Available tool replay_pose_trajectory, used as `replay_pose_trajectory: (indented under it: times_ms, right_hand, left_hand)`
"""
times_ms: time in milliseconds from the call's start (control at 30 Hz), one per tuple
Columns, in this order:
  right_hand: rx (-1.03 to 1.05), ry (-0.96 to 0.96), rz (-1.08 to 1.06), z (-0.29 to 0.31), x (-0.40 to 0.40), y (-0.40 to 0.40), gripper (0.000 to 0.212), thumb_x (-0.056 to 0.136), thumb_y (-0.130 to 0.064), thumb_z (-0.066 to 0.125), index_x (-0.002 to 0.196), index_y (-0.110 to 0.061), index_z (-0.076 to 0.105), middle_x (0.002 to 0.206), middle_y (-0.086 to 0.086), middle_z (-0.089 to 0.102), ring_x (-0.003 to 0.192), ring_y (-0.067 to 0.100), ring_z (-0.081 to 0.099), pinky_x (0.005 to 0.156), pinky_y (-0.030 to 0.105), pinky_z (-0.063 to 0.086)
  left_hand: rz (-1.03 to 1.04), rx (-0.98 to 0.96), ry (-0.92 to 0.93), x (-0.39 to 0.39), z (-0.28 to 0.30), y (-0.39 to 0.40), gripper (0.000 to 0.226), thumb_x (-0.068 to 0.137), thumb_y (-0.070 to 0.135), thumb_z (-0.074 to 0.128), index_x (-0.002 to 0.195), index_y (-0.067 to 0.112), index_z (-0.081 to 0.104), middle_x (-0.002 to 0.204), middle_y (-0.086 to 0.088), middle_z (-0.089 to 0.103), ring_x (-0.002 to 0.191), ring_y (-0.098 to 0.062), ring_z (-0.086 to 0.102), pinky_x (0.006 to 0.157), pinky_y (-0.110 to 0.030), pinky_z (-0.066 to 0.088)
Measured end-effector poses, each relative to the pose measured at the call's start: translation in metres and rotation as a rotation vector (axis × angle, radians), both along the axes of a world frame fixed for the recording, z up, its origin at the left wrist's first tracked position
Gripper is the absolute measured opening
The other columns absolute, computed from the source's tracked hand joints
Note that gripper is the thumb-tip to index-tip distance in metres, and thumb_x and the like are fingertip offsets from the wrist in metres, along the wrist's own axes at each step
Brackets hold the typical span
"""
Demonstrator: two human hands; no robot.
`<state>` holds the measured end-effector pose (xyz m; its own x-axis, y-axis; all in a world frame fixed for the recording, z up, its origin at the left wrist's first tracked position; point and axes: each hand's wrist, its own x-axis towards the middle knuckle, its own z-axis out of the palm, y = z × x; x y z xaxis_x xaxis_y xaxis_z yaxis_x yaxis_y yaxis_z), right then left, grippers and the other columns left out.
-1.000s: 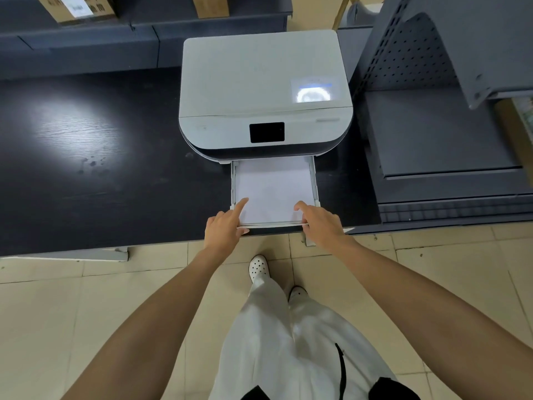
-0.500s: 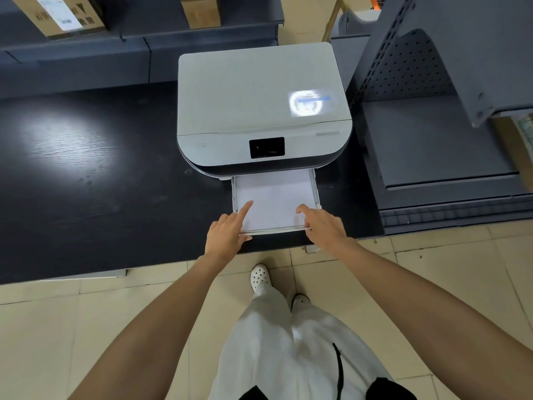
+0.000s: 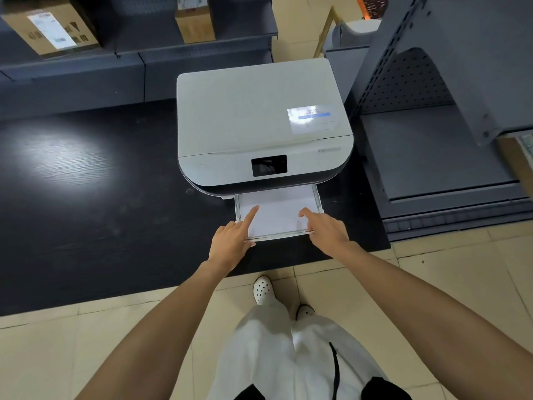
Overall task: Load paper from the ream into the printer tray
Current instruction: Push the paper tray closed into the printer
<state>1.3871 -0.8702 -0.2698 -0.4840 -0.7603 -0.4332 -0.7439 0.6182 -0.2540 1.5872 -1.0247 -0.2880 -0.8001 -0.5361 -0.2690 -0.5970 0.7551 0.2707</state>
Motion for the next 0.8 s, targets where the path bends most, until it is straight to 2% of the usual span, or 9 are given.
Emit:
replay_pose_trajectory:
  times_ms: [233, 300, 367, 467, 567, 667, 800]
  right_hand:
    - [0.006, 0.010, -0.033, 0.000, -0.008, -0.015, 0.062, 0.089, 0.004, 0.060, 0.138, -0.030, 0.044, 0.100, -0.002, 0.068, 0.084, 0.017, 0.065, 0.073, 0.038, 0.060]
    - [0.011, 0.017, -0.025, 0.000, -0.011, -0.019, 0.064, 0.088, 0.005, 0.060, 0.139, -0.029, 0.043, 0.104, -0.002, 0.068, 0.087, 0.018, 0.066, 0.073, 0.038, 0.060]
    - [0.004, 0.035, 0.000, 0.000, -0.013, -0.023, 0.068, 0.086, 0.008, 0.061, 0.141, -0.029, 0.041, 0.115, -0.001, 0.065, 0.097, 0.020, 0.064, 0.074, 0.039, 0.059]
    - [-0.034, 0.119, 0.063, -0.001, -0.014, -0.028, 0.087, 0.080, 0.011, 0.064, 0.150, -0.028, 0.030, 0.141, 0.001, 0.048, 0.121, 0.021, 0.052, 0.085, 0.035, 0.056]
    - [-0.055, 0.229, 0.146, -0.001, -0.019, -0.033, 0.107, 0.075, 0.011, 0.068, 0.158, -0.031, 0.013, 0.164, 0.004, 0.017, 0.142, 0.026, 0.035, 0.103, 0.038, 0.047]
    - [-0.063, 0.323, 0.218, -0.002, -0.025, -0.040, 0.122, 0.074, 0.009, 0.070, 0.159, -0.035, -0.006, 0.168, 0.006, -0.012, 0.152, 0.030, 0.019, 0.111, 0.040, 0.040]
    - [-0.080, 0.367, 0.185, 0.002, -0.030, -0.052, 0.129, 0.072, 0.010, 0.071, 0.157, -0.035, -0.014, 0.167, 0.010, -0.018, 0.155, 0.034, 0.010, 0.120, 0.043, 0.029]
  left_hand:
    - [-0.058, -0.018, 0.015, -0.010, -0.002, -0.018, 0.099, 0.089, 0.031, 0.071, 0.157, 0.033, 0.000, 0.102, 0.002, 0.065, 0.091, -0.018, 0.059, 0.086, -0.033, 0.049]
    - [-0.093, -0.066, 0.039, -0.012, -0.002, -0.023, 0.100, 0.087, 0.031, 0.073, 0.158, 0.031, 0.003, 0.112, 0.001, 0.061, 0.095, -0.018, 0.057, 0.086, -0.032, 0.049]
    - [-0.126, -0.125, 0.080, -0.013, -0.003, -0.027, 0.101, 0.082, 0.029, 0.078, 0.158, 0.028, 0.011, 0.126, -0.003, 0.057, 0.107, -0.022, 0.057, 0.093, -0.034, 0.048]
    - [-0.146, -0.176, 0.108, -0.017, -0.001, -0.031, 0.102, 0.078, 0.028, 0.082, 0.157, 0.027, 0.016, 0.145, -0.007, 0.047, 0.132, -0.027, 0.046, 0.110, -0.040, 0.037]
    - [-0.155, -0.196, 0.108, -0.024, 0.003, -0.037, 0.105, 0.077, 0.028, 0.083, 0.158, 0.027, 0.016, 0.155, -0.009, 0.035, 0.146, -0.031, 0.030, 0.119, -0.046, 0.024]
    - [-0.159, -0.215, 0.092, -0.030, 0.005, -0.043, 0.107, 0.075, 0.029, 0.084, 0.158, 0.027, 0.017, 0.160, -0.012, 0.027, 0.151, -0.034, 0.019, 0.122, -0.051, 0.017]
    - [-0.154, -0.231, 0.061, -0.037, 0.006, -0.050, 0.109, 0.075, 0.030, 0.084, 0.158, 0.028, 0.012, 0.164, -0.013, 0.018, 0.152, -0.035, 0.010, 0.122, -0.053, 0.011]
